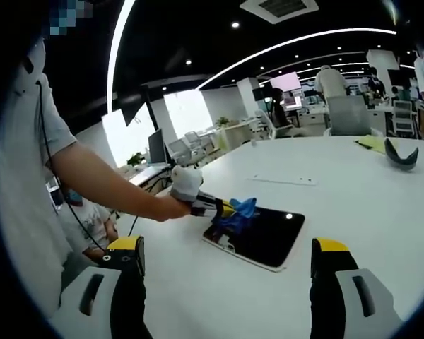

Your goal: Wipe the mirror surface with the cleaning cloth until all visible marks leave the cleaned area.

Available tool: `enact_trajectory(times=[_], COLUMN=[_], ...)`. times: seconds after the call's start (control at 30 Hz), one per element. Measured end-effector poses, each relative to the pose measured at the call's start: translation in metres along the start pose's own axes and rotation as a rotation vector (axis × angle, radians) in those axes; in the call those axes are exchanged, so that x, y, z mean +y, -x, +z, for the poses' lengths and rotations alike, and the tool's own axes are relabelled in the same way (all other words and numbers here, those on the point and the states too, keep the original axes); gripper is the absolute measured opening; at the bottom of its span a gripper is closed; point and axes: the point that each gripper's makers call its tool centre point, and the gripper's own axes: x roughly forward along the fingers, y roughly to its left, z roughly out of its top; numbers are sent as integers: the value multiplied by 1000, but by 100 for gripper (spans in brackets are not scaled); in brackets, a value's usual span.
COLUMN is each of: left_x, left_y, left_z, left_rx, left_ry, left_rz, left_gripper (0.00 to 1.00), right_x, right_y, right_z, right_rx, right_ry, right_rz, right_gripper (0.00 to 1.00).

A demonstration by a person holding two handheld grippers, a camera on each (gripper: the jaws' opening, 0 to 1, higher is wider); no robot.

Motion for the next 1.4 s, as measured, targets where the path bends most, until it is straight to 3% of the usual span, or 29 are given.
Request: enact_trajectory(times=[0.97, 1.4], left_x=[-20, -42], left_y=[35, 54], left_z=[-31, -49], left_rx=[47, 55], left_ry=[59, 70], left_rz=[12, 17], left_gripper=[3, 3], right_x=[13, 15], right_y=[8, 7], right_z=[4, 6], right_rx=[-24, -27], right_ry=[22, 31], right_rz=[30, 29], right_gripper=[97, 97])
